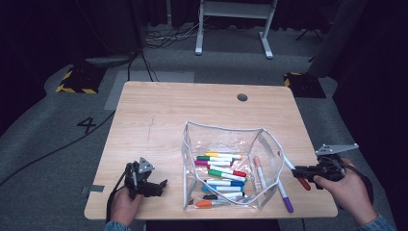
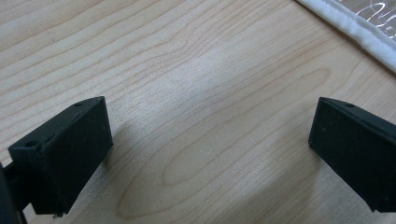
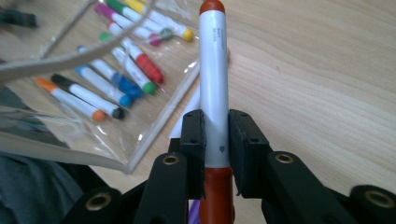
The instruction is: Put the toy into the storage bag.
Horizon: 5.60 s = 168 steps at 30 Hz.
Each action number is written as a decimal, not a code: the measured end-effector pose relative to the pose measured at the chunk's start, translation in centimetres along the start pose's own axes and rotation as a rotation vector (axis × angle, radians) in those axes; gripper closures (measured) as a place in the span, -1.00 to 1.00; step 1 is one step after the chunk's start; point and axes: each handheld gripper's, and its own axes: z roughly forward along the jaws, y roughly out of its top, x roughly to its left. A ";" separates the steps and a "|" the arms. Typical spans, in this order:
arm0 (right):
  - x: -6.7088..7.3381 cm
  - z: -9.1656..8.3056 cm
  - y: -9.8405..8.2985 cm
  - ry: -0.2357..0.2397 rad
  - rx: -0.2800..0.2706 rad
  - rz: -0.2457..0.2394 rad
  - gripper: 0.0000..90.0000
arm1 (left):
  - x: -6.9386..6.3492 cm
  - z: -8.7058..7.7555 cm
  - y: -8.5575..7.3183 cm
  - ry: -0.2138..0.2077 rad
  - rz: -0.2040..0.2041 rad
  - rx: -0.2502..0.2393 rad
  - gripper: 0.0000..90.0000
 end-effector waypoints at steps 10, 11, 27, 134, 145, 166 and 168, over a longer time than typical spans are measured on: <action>1.6 -4.0 2.6 0.039 -0.068 -0.051 0.71 | 0.0 0.0 0.0 0.000 0.000 0.000 -1.00; 1.6 -4.0 2.6 0.039 -0.068 -0.051 0.71 | 0.0 0.0 0.0 0.000 0.000 0.000 -1.00; 8.3 -4.2 8.5 0.119 -0.035 -0.316 0.70 | 0.0 0.0 0.0 0.000 0.000 0.000 -1.00; -1.2 -5.6 2.9 -0.108 -0.064 -0.095 0.18 | 0.0 0.1 0.1 -0.005 0.011 -0.002 -1.00; -5.7 -1.8 -1.3 -0.154 0.084 0.034 0.25 | 0.0 0.1 0.0 -0.006 0.007 -0.003 -1.00; -9.0 3.9 -6.5 -0.237 0.290 0.084 0.55 | 0.0 0.1 0.0 -0.005 0.010 -0.002 -1.00; -9.2 4.2 -6.6 -0.241 0.301 0.084 0.65 | 0.0 0.1 0.0 -0.006 0.008 -0.003 -1.00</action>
